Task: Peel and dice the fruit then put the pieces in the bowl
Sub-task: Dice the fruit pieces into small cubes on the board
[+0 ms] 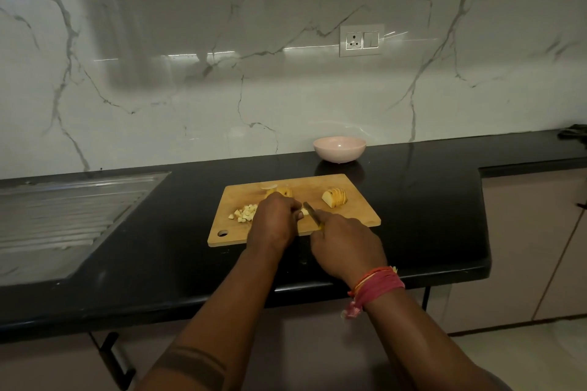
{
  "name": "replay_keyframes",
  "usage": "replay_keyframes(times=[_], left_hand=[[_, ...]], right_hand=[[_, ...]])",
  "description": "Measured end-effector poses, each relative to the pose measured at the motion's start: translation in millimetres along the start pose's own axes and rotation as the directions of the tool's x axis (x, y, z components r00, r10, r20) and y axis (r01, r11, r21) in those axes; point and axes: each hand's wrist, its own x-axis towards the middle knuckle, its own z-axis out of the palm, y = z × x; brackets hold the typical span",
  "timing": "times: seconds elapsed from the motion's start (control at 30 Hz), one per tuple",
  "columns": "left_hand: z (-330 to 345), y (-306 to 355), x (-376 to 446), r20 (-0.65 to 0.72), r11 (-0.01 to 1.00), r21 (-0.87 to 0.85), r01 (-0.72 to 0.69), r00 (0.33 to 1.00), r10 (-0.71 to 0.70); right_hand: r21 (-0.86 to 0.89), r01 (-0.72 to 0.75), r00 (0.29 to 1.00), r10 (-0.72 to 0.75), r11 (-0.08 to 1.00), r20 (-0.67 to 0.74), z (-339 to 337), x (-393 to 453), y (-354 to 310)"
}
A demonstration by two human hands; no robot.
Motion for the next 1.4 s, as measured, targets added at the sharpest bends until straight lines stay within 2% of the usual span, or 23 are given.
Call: replay_keyframes(times=[0.47, 0.63, 0.8, 1.17, 1.4], left_hand=[[-3, 5, -1, -0.01, 0.999, -0.026, 0.04, 0.999, -0.04], [-3, 4, 0, -0.014, 0.999, -0.022, 0.047, 0.999, -0.047], [-5, 0, -4, -0.016, 0.997, -0.044, 0.067, 0.998, -0.068], [-8, 0, -4, -0.002, 0.998, -0.026, 0.05, 0.999, -0.05], [-7, 3, -3, -0.019, 0.997, -0.027, 0.069, 0.997, -0.069]], right_hand=[[-0.043, 0.056, 0.998, -0.057, 0.997, -0.013, 9, 5, -14], [-0.059, 0.054, 0.999, -0.054, 0.997, -0.001, 6, -19, -2], [0.017, 0.043, 0.999, -0.042, 0.999, -0.019, 0, -20, -3], [-0.016, 0.061, 0.998, -0.061, 0.998, -0.019, 10, 7, -21], [-0.044, 0.046, 0.999, -0.046, 0.998, 0.005, 11, -9, -14]])
